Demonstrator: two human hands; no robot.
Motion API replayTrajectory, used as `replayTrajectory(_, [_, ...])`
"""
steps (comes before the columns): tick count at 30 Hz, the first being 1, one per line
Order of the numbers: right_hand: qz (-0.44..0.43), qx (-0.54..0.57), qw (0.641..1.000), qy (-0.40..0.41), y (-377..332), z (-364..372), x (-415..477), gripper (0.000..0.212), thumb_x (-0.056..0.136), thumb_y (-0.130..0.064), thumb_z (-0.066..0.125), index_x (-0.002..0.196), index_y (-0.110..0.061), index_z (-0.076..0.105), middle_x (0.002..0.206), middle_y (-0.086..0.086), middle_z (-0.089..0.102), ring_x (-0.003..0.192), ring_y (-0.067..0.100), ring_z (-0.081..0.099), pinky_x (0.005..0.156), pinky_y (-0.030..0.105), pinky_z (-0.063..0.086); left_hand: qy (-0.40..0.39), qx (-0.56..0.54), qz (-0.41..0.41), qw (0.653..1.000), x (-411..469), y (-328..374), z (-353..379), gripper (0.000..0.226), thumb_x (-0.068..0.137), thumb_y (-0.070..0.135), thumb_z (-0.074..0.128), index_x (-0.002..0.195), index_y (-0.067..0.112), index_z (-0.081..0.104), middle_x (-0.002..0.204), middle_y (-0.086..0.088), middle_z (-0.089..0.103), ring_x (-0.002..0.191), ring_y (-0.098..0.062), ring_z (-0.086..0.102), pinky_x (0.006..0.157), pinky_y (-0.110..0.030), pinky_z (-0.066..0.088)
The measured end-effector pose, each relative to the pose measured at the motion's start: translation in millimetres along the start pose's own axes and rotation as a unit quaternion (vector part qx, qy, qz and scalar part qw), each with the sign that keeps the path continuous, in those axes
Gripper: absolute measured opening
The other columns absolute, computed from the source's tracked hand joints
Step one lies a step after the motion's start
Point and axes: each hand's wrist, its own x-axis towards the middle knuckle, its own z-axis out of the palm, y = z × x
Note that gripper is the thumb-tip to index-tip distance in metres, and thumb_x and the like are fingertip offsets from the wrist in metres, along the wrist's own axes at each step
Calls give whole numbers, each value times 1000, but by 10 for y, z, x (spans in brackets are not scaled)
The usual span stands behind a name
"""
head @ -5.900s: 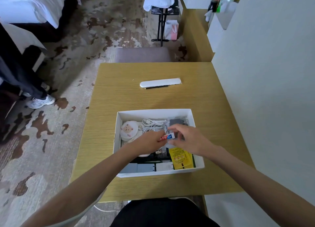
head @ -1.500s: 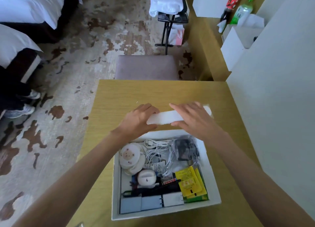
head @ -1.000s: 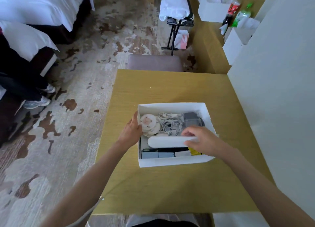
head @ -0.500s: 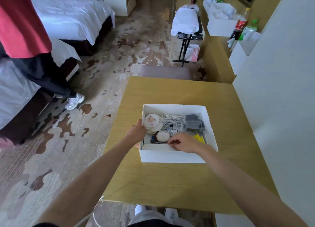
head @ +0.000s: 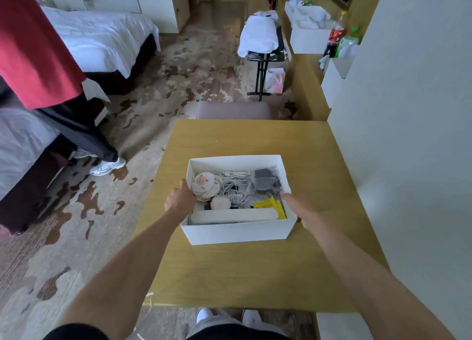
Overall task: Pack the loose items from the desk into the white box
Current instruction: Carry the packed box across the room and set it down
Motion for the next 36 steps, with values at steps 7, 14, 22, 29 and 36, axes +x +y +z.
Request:
replayTrajectory(7, [-156,-214,964,7,83,68,-91,22,83,-10,43,63,-12,36,60,2,37,51,17,32,47,28,23,34,-33,-16,999,-284,-336,98,26,95,22,38,116,6,40,88,-20,55,74,-31,47,62,-40,39])
replayTrajectory(14, [-211,-242,943,-86,-76,394,-248,23,83,-14,47,65,-13,33,64,4,32,59,20,27,53,32,19,80,-59,-68,993,-822,-870,11,30,94,16,40,121,4,44,101,-24,63,86,-38,57,68,-39,43])
replayTrajectory(22, [-262,-254,918,-157,-499,1110,-449,20,86,-11,42,70,-15,32,68,0,31,58,16,28,52,30,20,168,-74,-159,970,-1228,-1482,-401,36,96,17,39,130,4,42,115,-25,62,98,-40,60,74,-41,44])
replayTrajectory(29, [-308,-303,881,-192,-984,1972,-709,8,91,-18,36,93,-12,42,83,3,47,78,22,48,62,32,32,234,-120,-232,937,-1494,-2227,-712,31,93,17,40,122,10,45,107,-17,65,85,-33,59,68,-38,45])
replayTrajectory(36, [-413,-380,807,-184,-1408,3377,-1186,28,86,-7,44,61,-14,34,60,2,37,53,16,34,49,30,23,249,-215,-319,889,-1808,-3408,-807,25,94,11,41,116,3,45,107,-21,62,91,-37,59,79,-49,50])
